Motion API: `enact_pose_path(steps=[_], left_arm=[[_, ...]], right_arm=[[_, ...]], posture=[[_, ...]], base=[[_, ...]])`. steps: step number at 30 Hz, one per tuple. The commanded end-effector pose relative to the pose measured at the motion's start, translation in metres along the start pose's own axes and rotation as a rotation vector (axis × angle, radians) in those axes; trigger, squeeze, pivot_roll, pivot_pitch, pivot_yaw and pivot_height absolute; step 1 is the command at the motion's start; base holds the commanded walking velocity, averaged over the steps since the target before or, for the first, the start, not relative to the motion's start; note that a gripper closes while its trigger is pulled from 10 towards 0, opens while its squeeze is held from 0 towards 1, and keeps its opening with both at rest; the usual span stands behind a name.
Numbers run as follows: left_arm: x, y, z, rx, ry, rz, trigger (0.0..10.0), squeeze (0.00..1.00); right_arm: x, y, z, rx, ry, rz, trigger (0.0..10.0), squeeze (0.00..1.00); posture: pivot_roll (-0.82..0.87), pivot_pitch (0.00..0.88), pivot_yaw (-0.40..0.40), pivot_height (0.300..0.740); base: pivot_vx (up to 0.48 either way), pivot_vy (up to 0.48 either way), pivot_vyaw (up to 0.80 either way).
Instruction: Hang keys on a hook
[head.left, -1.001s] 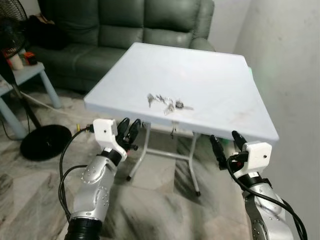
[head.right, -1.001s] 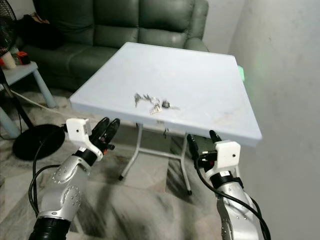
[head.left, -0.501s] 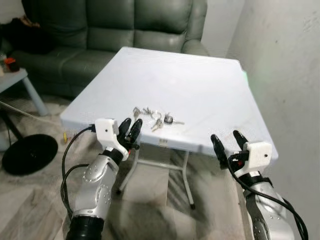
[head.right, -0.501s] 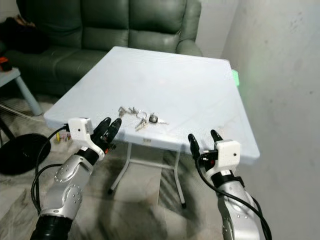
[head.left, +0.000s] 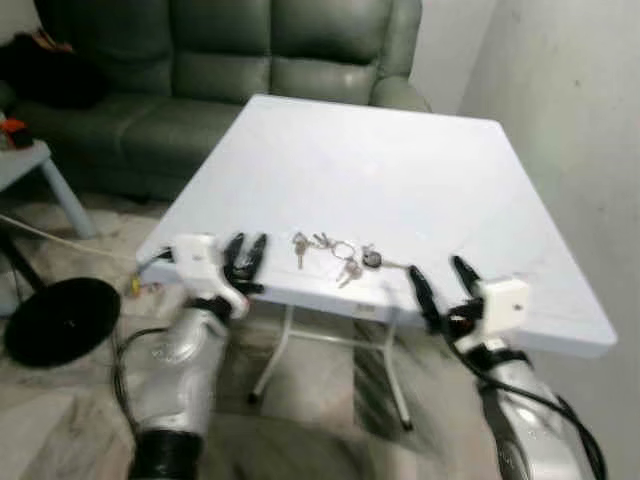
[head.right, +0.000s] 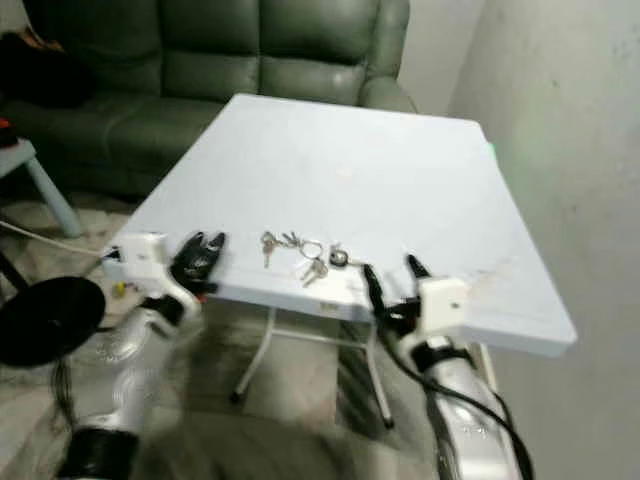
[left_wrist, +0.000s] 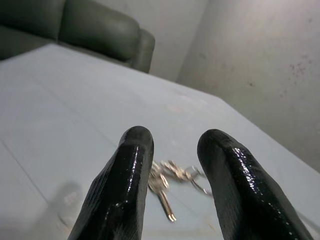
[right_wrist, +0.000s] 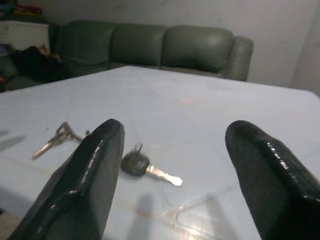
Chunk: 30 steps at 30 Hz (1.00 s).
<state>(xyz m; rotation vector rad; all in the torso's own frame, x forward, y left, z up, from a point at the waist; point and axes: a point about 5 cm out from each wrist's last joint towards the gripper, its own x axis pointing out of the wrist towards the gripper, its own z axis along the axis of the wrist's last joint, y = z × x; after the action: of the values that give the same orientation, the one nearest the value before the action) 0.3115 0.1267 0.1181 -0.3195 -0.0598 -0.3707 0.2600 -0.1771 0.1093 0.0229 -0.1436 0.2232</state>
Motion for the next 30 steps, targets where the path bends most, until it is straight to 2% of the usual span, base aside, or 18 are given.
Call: enact_pose_path(steps=[1,12,14,18,20,25,30], left_arm=[[-0.001,0.008,0.008,0.023,-0.021,0.025,10.0,0.0],[-0.001,0.007,0.005,0.012,-0.013,0.039,10.0,0.0],[0.0,0.006,0.002,0.021,-0.002,0.057,10.0,0.0],[0.0,0.006,-0.004,-0.031,0.043,0.073,10.0,0.0],[0.001,0.006,-0.008,0.003,0.074,0.107,10.0,0.0],[0.003,0.004,-0.01,-0.016,0.101,0.11,10.0,0.0],[0.01,0.004,-0.005,0.011,0.117,0.128,10.0,0.0]], right_arm=[[0.004,0.006,0.005,0.009,-0.025,0.018,10.0,0.0],[0.003,0.005,0.005,0.005,-0.016,0.02,10.0,0.0],[0.003,0.004,0.005,0.001,-0.01,0.019,10.0,0.0],[0.003,0.005,0.004,0.003,0.002,0.018,10.0,0.0],[0.004,0.004,0.002,-0.009,0.019,0.014,10.0,0.0],[0.009,0.001,0.002,-0.021,0.044,0.003,10.0,0.0],[0.016,-0.002,0.008,-0.014,0.033,-0.006,10.0,0.0]], posture=[[0.1,0.006,-0.055,0.74],[0.1,0.006,-0.06,0.74],[0.09,0.003,-0.063,0.74],[0.09,0.003,-0.063,0.74],[0.1,0.0,-0.07,0.74],[0.1,0.0,-0.074,0.74],[0.11,0.0,-0.083,0.74]], base=[[0.24,0.416,0.0],[0.254,0.398,0.0],[0.0,0.0,0.0],[0.0,0.0,0.0],[0.0,0.0,0.0],[0.0,0.0,0.0],[0.0,0.0,0.0]])
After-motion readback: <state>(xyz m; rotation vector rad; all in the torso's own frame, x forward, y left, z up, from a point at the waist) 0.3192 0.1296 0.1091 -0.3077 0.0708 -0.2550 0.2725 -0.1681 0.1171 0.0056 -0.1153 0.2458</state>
